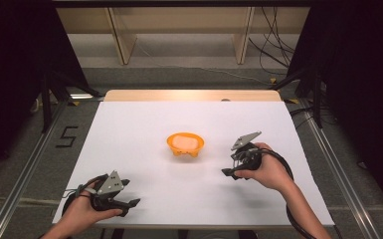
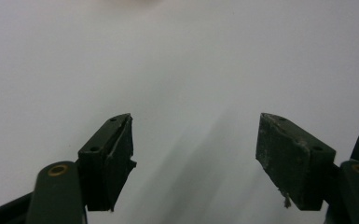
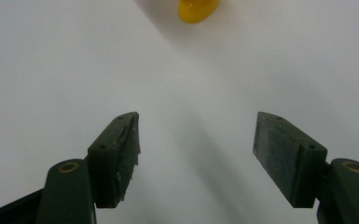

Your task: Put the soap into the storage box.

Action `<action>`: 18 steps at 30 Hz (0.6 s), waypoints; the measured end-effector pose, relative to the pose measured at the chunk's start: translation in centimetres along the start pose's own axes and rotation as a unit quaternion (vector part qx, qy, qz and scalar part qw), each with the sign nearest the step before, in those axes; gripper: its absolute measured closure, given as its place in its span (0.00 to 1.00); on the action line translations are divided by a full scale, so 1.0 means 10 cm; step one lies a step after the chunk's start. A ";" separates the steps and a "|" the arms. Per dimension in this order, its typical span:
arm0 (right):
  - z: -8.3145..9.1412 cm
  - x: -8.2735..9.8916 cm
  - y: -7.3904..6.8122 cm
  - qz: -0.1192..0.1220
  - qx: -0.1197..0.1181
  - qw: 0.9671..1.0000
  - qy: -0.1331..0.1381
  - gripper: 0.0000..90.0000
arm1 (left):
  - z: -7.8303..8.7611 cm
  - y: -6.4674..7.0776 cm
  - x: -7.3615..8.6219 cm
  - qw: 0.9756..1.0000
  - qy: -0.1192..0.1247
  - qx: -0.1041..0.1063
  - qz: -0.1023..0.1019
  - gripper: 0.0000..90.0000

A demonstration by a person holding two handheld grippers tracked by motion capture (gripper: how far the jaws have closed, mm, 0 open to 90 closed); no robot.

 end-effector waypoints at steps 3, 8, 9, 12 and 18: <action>0.01 0.11 0.02 -0.002 0.002 1.000 0.000 0.36 | 0.00 -0.01 0.00 1.000 0.000 -0.003 -0.004 0.30; 0.01 0.25 0.06 -0.018 0.015 0.997 0.069 0.45 | 0.00 0.00 0.00 1.000 0.000 0.003 0.000 0.30; 0.04 0.27 0.06 -0.030 0.015 0.997 0.063 0.46 | 0.01 0.00 0.00 1.000 -0.002 0.004 0.002 0.30; 0.03 0.37 0.08 -0.042 0.016 0.997 0.070 0.51 | 0.03 -0.01 -0.01 1.000 0.004 -0.004 -0.007 0.30; 0.06 0.47 0.07 -0.075 0.009 0.993 0.089 0.60 | 0.04 0.02 -0.01 1.000 0.009 0.002 0.000 0.30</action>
Point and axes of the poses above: each handheld gripper's, and its own axes: z roughly backward along the jaws, x roughly out of its underside, y roughly to its right, the point moved 3 cm from there along -z, roughly forward along the jaws, and after that the axes turned 2 degrees about -z, right-handed, at the moved point
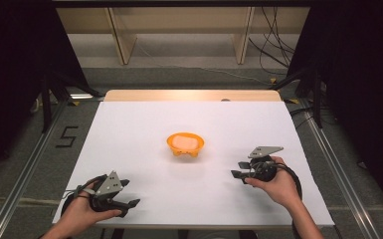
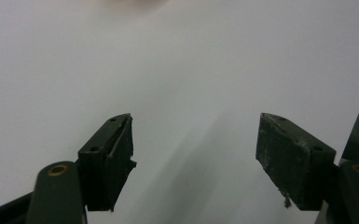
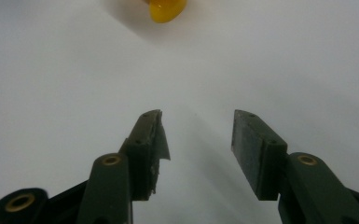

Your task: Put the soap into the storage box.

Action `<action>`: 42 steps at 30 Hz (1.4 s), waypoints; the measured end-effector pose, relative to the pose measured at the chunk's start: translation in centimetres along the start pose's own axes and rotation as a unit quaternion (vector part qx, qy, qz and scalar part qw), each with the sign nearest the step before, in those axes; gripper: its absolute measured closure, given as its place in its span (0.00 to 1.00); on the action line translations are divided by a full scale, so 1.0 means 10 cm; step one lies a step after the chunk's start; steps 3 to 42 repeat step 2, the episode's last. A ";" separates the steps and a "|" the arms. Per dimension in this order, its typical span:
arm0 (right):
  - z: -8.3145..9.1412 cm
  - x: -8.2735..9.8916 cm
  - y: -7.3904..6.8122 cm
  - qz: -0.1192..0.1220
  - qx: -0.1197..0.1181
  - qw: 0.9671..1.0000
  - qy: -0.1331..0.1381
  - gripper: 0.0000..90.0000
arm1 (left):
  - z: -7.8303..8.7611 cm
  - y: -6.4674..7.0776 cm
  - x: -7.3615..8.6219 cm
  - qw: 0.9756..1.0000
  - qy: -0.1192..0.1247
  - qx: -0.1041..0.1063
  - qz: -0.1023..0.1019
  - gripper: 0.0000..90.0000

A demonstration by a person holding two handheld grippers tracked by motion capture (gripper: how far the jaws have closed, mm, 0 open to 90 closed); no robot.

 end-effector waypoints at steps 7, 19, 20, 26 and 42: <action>0.00 0.00 0.01 0.001 0.001 1.000 0.000 0.62 | 0.00 -0.01 0.00 1.000 0.000 0.000 -0.001 0.30; 0.00 0.00 0.01 0.001 0.001 1.000 0.000 0.62 | 0.00 -0.01 0.00 1.000 0.000 0.000 -0.001 0.30; 0.00 0.00 0.01 0.001 0.001 1.000 0.000 0.62 | 0.00 -0.01 0.00 1.000 0.000 0.000 -0.001 0.30; 0.00 0.00 0.01 0.001 0.001 1.000 0.000 0.62 | 0.00 -0.01 0.00 1.000 0.000 0.000 -0.001 0.30; 0.00 0.00 0.01 0.001 0.001 1.000 0.000 0.62 | 0.00 -0.01 0.00 1.000 0.000 0.000 -0.001 0.30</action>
Point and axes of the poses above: each handheld gripper's, and its own axes: z roughly backward along the jaws, x roughly out of its underside, y roughly to its right, the point moved 3 cm from there along -z, roughly forward along the jaws, and after that the axes turned 2 degrees about -z, right-handed, at the moved point
